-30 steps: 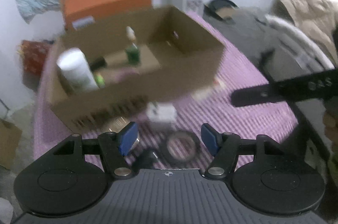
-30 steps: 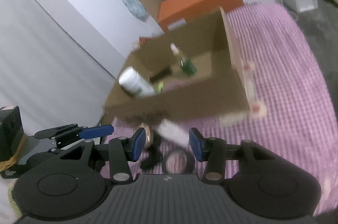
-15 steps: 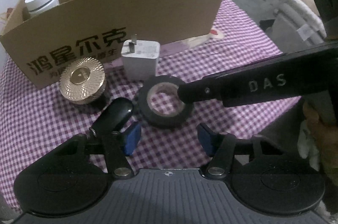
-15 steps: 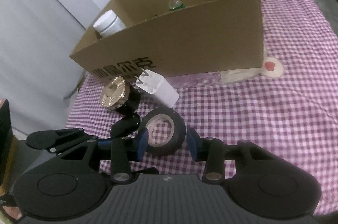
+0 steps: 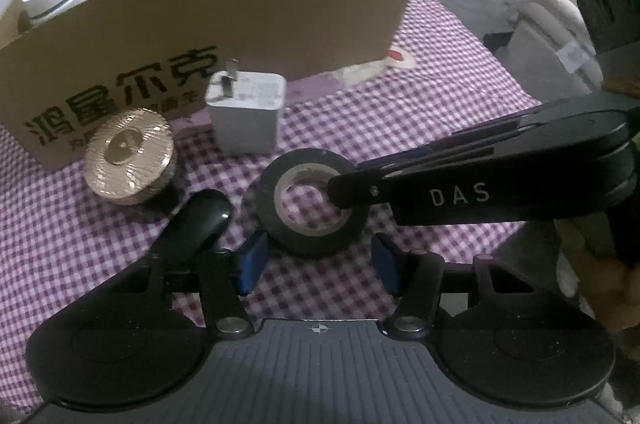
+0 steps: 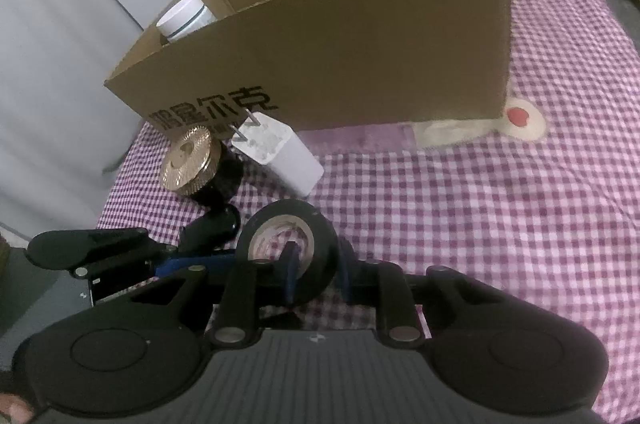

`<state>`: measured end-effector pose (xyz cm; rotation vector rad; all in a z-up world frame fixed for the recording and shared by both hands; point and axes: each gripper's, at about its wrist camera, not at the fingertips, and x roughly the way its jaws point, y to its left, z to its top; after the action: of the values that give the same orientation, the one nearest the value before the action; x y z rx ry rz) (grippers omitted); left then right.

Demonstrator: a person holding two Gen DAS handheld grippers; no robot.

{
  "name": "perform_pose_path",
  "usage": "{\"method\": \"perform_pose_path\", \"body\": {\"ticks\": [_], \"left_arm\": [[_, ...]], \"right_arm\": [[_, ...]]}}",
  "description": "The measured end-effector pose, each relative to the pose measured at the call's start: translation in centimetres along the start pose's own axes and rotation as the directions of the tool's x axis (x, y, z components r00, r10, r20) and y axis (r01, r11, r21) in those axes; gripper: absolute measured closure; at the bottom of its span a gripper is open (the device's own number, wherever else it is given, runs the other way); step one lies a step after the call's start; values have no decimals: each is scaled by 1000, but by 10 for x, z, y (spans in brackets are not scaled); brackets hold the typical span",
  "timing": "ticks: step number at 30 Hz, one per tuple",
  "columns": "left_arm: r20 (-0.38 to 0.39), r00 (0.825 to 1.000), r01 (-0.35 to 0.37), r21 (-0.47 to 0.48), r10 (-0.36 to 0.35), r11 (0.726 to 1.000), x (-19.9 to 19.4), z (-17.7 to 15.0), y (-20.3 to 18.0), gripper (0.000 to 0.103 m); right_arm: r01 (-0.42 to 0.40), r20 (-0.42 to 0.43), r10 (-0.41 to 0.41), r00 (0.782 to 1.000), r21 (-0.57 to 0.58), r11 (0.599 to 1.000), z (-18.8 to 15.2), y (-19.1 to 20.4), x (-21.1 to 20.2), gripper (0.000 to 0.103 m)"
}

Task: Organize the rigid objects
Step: 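Grasp the black tape roll on the table with the right tool, then carry the black tape roll with the right tool down into the box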

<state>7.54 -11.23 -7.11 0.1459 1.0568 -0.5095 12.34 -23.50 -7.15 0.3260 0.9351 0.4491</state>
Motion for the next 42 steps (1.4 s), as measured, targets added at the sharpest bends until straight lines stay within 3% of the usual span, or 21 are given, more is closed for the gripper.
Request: {"method": "perform_pose_path", "body": {"ticks": [6, 11, 17, 32, 42], "left_arm": [[-18, 999, 40, 65, -39, 997, -1, -6, -17, 47], [-9, 1000, -3, 97, 4, 995, 0, -2, -18, 44], [-29, 1000, -6, 149, 11, 989, 10, 4, -22, 42], [2, 999, -40, 149, 41, 988, 8, 6, -21, 42], [139, 988, -82, 134, 63, 988, -46, 22, -28, 42]], "right_arm": [[10, -19, -10, 1000, 15, 1000, -11, -12, -15, 81], [7, -19, -6, 1000, 29, 1000, -14, -18, -23, 81], [14, -24, -13, 1000, 13, 1000, -8, -15, -19, 81], [49, 22, -47, 999, -105, 993, -7, -3, -11, 80], [51, 131, -35, 991, -127, 991, 8, 12, -52, 80]]}}
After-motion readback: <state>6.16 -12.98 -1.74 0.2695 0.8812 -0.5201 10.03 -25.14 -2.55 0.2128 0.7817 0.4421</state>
